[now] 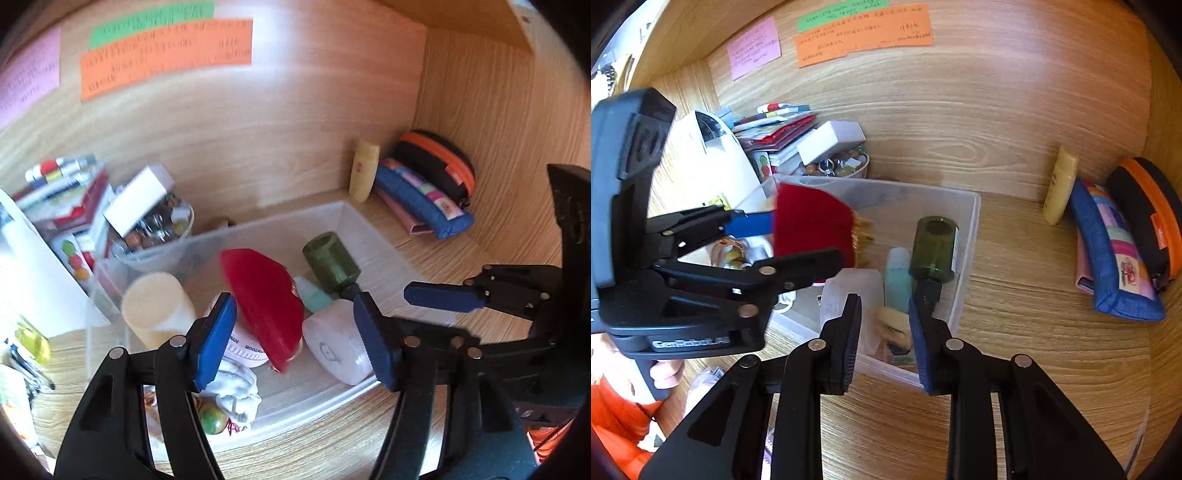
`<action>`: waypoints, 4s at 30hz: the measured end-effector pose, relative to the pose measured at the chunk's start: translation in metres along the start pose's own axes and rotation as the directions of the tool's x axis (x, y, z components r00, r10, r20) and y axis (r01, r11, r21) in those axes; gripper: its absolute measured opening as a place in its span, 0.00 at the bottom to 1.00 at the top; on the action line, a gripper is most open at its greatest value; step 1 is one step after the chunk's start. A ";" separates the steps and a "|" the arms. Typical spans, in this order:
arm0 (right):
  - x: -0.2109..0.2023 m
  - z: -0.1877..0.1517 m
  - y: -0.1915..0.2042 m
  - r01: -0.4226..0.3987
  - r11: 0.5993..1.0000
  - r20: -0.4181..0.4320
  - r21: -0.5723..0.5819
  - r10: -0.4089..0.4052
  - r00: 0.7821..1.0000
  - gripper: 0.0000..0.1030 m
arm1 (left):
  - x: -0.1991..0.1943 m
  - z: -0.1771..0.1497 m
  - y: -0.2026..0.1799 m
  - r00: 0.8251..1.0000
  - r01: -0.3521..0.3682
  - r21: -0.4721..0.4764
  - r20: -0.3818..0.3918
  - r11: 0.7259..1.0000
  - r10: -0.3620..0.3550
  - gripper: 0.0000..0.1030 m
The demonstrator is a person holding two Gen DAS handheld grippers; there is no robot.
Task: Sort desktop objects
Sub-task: 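Carry the red pouch into the box with the left tool while the right tool drops the tag there, then withdraw both tools and move the right tool to the bagged pink rope, then grasp the blue card box with the left tool while the right tool lifts the bagged pink rope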
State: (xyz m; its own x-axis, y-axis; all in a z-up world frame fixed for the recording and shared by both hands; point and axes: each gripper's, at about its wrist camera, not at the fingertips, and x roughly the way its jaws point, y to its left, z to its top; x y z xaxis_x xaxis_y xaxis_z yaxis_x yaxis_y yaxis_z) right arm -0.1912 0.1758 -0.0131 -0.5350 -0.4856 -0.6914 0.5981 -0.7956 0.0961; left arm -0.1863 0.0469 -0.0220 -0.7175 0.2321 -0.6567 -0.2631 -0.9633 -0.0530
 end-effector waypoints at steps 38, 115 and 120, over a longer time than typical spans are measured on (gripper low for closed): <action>-0.030 -0.090 0.101 -0.150 0.967 -0.175 -0.206 0.115 0.978 0.80 | -0.097 -0.128 0.061 0.973 -0.212 -0.149 -0.129 0.966 0.194 0.90; -0.043 -0.039 0.021 -0.074 0.997 0.014 0.026 0.074 0.997 0.55 | -0.067 -0.081 0.019 0.999 -0.034 -0.165 -0.040 0.986 0.028 0.45; -0.038 -0.025 0.022 -0.068 0.997 0.032 0.040 0.067 0.997 0.55 | -0.067 -0.054 0.014 0.999 -0.039 -0.152 0.009 0.988 0.041 0.45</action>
State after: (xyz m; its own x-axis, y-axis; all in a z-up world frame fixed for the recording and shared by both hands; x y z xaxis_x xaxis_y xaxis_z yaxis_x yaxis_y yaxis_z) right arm -0.1426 0.1855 -0.0025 -0.5130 -0.5491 -0.6598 0.6085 -0.7747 0.1716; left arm -0.1068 0.0109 -0.0196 -0.7337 0.1934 -0.6514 -0.1337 -0.9810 -0.1407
